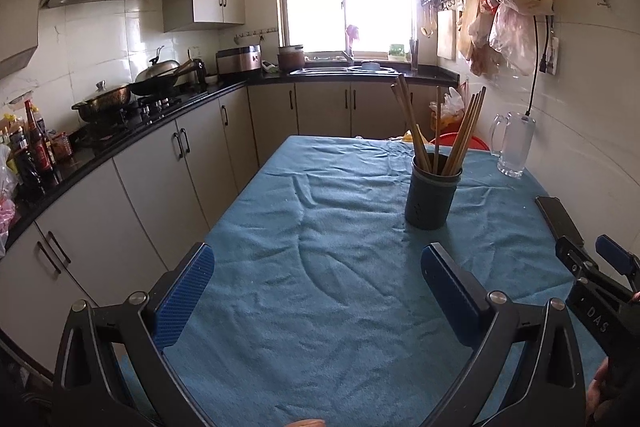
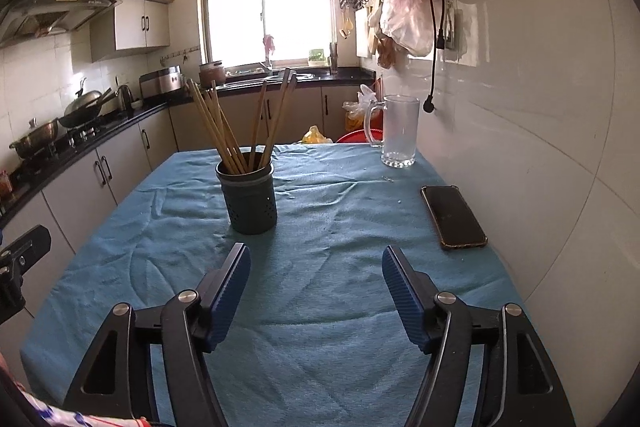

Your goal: Organize utensils

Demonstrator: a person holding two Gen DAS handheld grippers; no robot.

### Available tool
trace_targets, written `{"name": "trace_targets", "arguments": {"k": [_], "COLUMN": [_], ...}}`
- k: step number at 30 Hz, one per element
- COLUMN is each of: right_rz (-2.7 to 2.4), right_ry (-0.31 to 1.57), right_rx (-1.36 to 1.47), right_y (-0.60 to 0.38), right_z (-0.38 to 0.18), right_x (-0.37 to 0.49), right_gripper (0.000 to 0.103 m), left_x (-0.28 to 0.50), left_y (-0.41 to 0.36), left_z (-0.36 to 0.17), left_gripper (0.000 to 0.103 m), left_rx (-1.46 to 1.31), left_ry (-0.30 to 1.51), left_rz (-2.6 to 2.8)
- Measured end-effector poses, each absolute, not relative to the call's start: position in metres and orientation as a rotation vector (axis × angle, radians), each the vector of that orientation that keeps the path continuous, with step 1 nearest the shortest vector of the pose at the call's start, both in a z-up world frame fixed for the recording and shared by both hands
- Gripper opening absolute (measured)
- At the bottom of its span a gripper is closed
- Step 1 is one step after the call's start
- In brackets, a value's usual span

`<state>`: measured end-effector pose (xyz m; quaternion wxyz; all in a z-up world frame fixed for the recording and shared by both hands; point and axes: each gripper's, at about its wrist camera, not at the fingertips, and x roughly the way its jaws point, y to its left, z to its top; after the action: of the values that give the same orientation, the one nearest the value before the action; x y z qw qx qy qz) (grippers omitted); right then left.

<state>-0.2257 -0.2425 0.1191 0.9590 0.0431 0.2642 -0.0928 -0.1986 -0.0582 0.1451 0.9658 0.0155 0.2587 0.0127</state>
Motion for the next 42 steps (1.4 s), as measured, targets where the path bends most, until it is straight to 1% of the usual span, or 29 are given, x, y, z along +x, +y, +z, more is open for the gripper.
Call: {"name": "trace_targets", "arguments": {"k": [23, 42], "right_rz": [-0.218, -0.229], "right_ry": [0.592, 0.598], "right_rx": [0.079, 0.081], "right_y": [-0.246, -0.249], "right_z": [0.106, 0.102], "right_x": [-0.216, -0.214], "right_gripper": [0.075, 0.077], "left_x": [-0.184, -0.18], "left_y": [-0.063, -0.069], "left_z": [0.123, 0.117], "left_gripper": [0.103, 0.103], "left_rx": [0.01, 0.026], "left_ry": [0.635, 0.65], "left_rz": [-0.048, -0.065]}}
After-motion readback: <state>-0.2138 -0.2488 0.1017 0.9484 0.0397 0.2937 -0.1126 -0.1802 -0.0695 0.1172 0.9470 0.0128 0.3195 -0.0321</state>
